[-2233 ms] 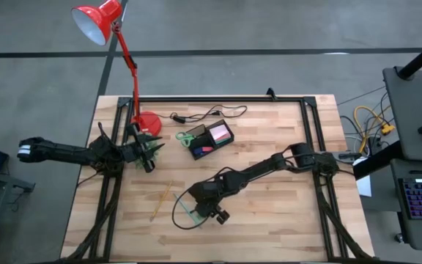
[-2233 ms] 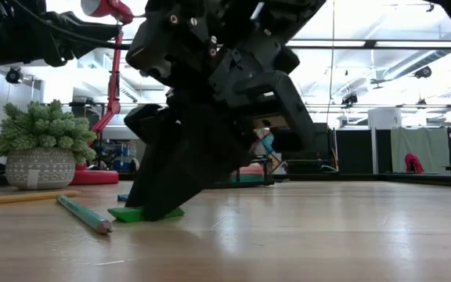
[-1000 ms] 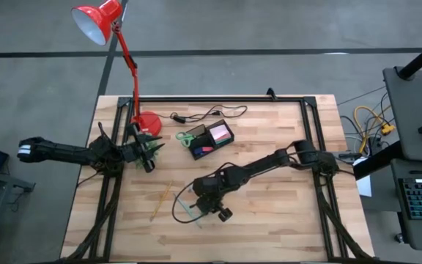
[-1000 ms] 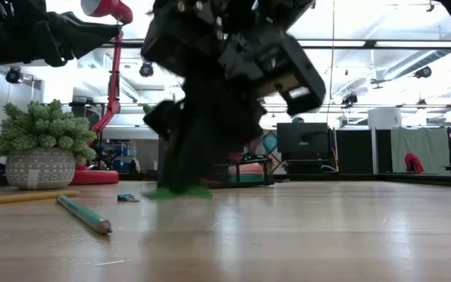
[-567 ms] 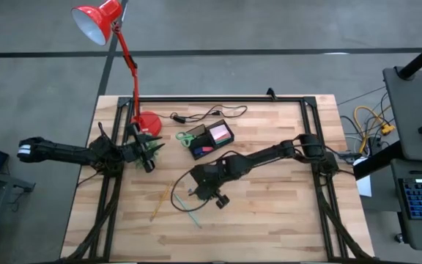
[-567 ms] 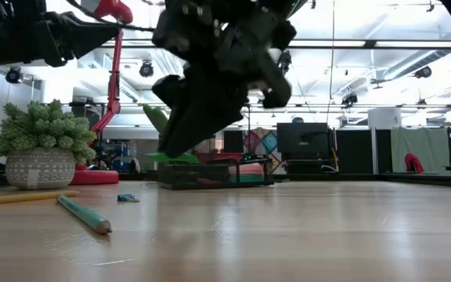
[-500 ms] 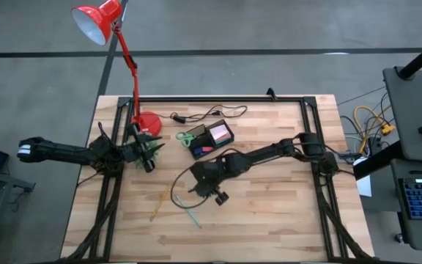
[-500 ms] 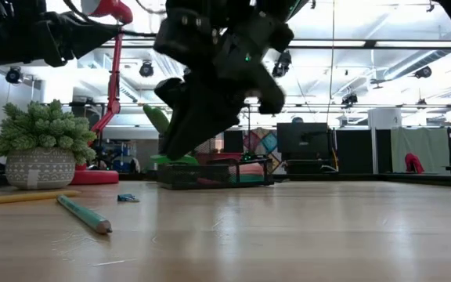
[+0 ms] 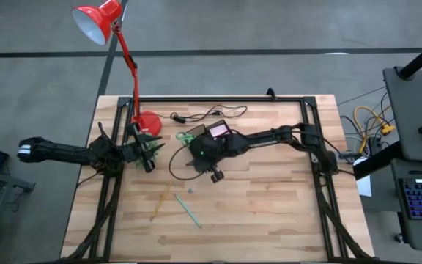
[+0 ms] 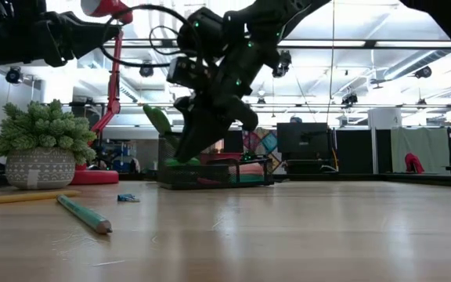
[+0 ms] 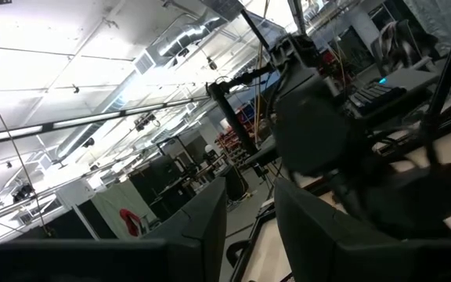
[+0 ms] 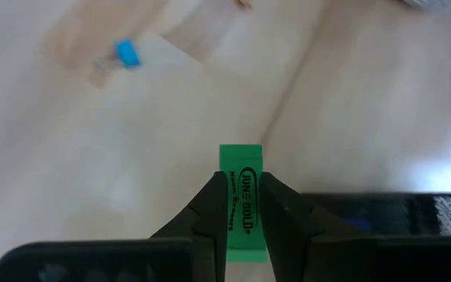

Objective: Pick and place office supplies into organizer
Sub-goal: Put the green eraser into the black desk organizer

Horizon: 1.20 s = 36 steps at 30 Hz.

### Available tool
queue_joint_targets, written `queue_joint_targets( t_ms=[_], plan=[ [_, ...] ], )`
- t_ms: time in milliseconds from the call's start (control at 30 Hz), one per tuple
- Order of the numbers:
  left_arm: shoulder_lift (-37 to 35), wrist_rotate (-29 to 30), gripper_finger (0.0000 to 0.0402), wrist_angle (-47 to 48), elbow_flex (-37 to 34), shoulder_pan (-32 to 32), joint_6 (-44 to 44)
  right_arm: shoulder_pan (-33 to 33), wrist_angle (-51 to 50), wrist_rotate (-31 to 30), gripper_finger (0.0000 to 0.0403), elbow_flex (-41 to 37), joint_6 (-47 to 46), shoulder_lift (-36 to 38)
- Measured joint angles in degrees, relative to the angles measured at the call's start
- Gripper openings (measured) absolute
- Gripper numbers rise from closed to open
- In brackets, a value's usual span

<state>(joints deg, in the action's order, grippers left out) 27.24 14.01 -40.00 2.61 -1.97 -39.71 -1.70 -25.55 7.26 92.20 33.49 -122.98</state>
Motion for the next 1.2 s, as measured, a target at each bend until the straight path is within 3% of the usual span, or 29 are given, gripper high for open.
queue_joint_targets(
  t_ms=[1200],
  plan=[
    [0.0, 0.0, 0.0096, 0.0, -0.1, 0.0, 0.0, -9.1, 0.0, 0.1, 0.0056, -0.3, 2.6, 2.2]
  ],
)
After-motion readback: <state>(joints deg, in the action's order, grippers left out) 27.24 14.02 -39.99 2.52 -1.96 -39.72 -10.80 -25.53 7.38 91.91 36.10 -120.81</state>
